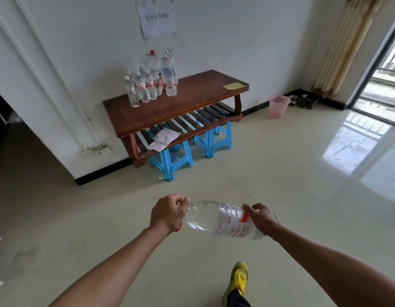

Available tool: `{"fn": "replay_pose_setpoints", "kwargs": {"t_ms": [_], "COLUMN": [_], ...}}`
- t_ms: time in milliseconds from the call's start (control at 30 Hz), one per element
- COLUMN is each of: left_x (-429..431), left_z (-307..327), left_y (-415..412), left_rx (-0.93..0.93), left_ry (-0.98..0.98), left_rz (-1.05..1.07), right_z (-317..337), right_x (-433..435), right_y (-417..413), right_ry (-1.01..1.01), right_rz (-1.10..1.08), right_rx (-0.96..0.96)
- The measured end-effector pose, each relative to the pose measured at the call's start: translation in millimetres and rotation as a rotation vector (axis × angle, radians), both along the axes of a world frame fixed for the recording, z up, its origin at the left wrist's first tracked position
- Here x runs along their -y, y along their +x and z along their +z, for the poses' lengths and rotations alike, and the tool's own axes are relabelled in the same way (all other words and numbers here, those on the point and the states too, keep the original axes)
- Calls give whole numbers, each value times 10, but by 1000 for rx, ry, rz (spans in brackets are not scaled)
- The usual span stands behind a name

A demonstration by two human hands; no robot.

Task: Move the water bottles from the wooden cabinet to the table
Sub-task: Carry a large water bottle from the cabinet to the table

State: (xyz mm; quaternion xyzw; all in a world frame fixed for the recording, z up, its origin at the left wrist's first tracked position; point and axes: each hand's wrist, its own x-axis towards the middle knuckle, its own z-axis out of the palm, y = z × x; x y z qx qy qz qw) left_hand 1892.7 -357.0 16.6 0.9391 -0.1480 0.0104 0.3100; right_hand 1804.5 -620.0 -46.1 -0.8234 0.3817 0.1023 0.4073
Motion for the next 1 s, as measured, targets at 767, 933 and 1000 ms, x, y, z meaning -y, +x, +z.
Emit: {"fn": "replay_pose_setpoints", "kwargs": {"t_ms": [767, 933, 1000], "left_x": [1716, 2079, 2207], "left_z": [101, 195, 309], "left_y": [5379, 6683, 7170], "left_rx": [-14, -26, -15], "left_ry": [-72, -94, -99], "left_rz": [140, 101, 91], "right_z": [329, 483, 578], "right_x": [1797, 2157, 2311], "right_y": [5712, 6950, 7351], "right_ry": [12, -63, -102], "right_rz": [143, 85, 69], "right_rx": [69, 96, 129]}}
